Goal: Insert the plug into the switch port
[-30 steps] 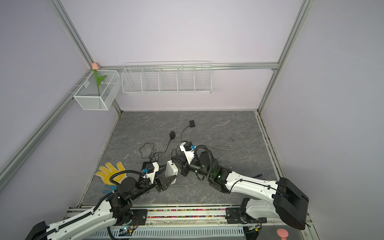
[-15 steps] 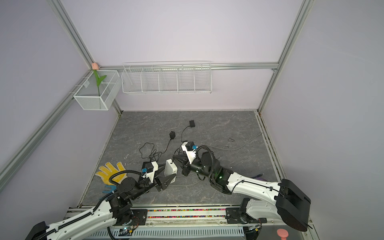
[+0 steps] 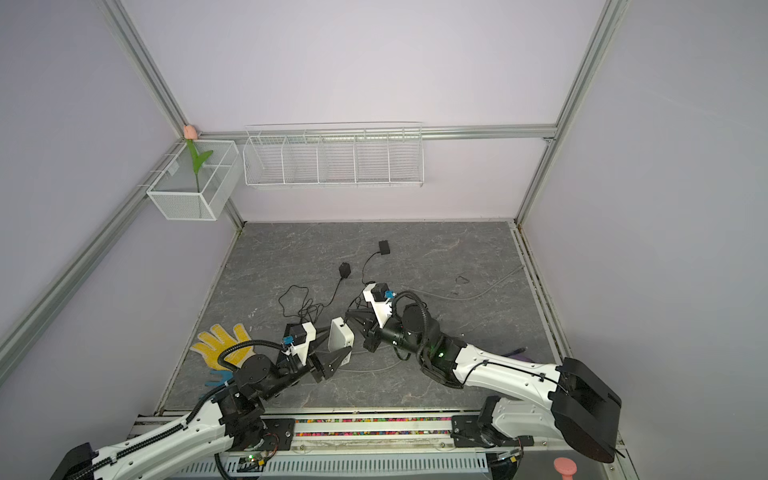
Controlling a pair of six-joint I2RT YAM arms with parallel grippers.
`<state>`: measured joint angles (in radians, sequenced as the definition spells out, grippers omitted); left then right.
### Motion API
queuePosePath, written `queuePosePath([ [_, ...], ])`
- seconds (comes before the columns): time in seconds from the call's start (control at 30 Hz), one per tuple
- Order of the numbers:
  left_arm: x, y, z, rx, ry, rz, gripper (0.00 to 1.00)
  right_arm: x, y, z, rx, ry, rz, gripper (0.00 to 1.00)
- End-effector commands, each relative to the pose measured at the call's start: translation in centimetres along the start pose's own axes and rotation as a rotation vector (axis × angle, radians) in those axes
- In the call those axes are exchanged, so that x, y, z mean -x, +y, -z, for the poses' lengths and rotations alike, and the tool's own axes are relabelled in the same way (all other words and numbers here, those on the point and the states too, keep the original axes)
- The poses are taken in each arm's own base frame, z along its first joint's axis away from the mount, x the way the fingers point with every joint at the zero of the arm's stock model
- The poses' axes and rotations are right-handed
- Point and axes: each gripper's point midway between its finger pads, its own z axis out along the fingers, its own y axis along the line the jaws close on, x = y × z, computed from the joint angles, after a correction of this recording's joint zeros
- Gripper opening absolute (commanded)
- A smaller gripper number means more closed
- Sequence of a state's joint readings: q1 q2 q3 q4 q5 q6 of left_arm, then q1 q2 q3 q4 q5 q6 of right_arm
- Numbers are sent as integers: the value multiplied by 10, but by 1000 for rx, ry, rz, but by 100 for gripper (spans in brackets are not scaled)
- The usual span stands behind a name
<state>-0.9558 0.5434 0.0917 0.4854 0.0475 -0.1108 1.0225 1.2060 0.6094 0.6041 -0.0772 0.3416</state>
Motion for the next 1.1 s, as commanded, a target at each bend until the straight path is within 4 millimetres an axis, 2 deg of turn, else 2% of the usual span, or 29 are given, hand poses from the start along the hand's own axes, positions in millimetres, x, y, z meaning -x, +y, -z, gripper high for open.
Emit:
queuePosePath([
  [0.0,70,14,10,99,-258,-42,0,-76,-13,11,-50,291,0,6],
  [0.1,41,29,14,171,-198,-13,0,-60,-25,13,-154,324,71,6],
  [0.17,32,34,20,196,-201,-5,0,-54,-38,15,-231,361,110,7],
  [0.33,20,51,34,294,-156,45,0,-63,-70,16,-345,486,114,6],
  [0.43,17,59,45,353,-115,66,0,-84,-79,12,-356,569,92,7],
  [0.5,17,62,52,375,-104,71,0,-108,-87,13,-375,646,72,6],
  [0.57,20,63,56,380,-112,80,0,-115,-88,4,-369,672,49,6],
  [0.67,23,64,59,389,-113,86,0,-150,-92,-2,-349,778,2,7],
  [0.8,28,64,59,395,-101,83,0,-200,-108,-6,-392,955,-42,6],
  [0.9,31,62,58,394,-88,76,0,-216,-113,-8,-414,995,-50,6],
  [1.07,37,62,57,397,-78,68,0,-215,-116,-12,-433,993,-55,8],
])
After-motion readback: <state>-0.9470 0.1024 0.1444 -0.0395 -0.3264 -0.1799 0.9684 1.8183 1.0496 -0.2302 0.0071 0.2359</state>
